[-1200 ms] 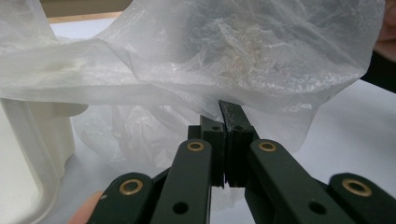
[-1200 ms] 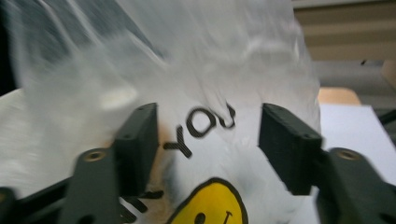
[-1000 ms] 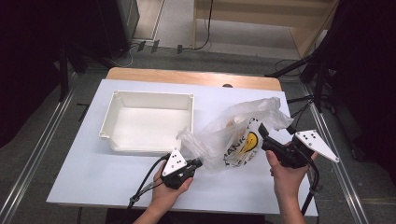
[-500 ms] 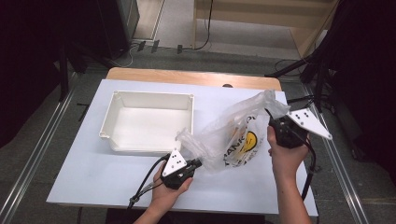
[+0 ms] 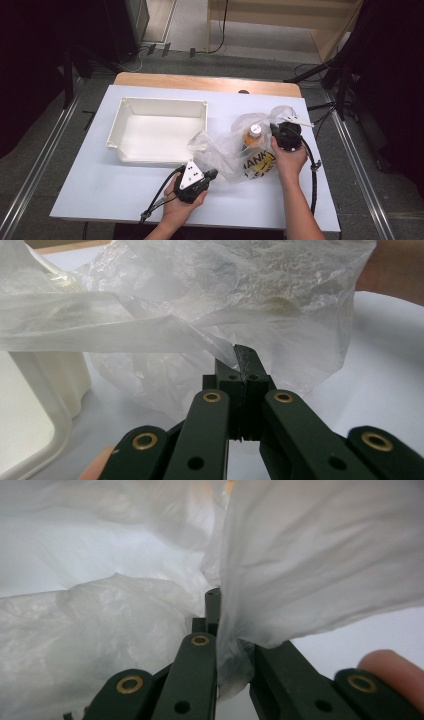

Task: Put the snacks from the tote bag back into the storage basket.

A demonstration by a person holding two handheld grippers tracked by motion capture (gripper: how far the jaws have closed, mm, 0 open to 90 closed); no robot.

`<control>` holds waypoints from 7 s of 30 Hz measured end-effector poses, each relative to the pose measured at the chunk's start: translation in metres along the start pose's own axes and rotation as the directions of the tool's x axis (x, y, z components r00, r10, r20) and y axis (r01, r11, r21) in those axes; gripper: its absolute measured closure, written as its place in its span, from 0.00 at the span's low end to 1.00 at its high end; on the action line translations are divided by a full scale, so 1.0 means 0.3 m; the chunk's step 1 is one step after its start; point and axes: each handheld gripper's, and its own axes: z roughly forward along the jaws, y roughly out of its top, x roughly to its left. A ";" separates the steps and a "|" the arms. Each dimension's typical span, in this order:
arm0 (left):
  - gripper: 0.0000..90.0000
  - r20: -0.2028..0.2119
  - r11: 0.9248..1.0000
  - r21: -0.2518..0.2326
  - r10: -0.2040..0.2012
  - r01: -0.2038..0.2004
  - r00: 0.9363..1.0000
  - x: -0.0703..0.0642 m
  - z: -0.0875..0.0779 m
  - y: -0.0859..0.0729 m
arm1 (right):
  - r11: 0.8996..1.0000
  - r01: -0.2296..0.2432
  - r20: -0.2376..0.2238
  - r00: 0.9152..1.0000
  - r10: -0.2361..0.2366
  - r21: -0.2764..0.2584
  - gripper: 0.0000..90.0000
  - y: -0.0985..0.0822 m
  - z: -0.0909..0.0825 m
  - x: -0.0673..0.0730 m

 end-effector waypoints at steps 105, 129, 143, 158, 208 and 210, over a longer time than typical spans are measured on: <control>1.00 0.007 0.985 0.171 -0.038 0.036 0.999 0.009 0.142 0.063 | 0.998 0.055 -0.293 0.955 -0.044 0.027 0.58 -0.260 -0.169 0.107; 1.00 -0.014 0.993 0.111 -0.027 0.028 1.000 0.000 0.127 0.043 | 0.945 0.098 -0.212 0.962 -0.170 -0.311 0.79 -0.035 -0.471 0.117; 1.00 -0.008 0.993 0.118 -0.027 0.028 1.000 0.000 0.125 0.041 | 0.961 0.085 -0.184 0.974 -0.136 -0.262 0.54 0.129 -0.368 0.078; 1.00 -0.010 0.992 0.126 -0.028 0.029 1.000 0.005 0.123 0.041 | 0.997 0.042 -0.147 0.988 -0.051 -0.064 1.00 0.070 -0.117 0.024; 1.00 -0.009 0.991 0.131 -0.037 0.038 0.999 0.004 0.124 0.042 | 0.998 0.002 -0.221 0.975 -0.016 -0.063 0.89 -0.190 -0.208 0.070; 1.00 -0.017 0.990 0.139 -0.034 0.036 0.999 0.002 0.128 0.042 | 0.994 0.018 -0.267 0.963 -0.046 -0.107 0.86 -0.177 -0.264 0.110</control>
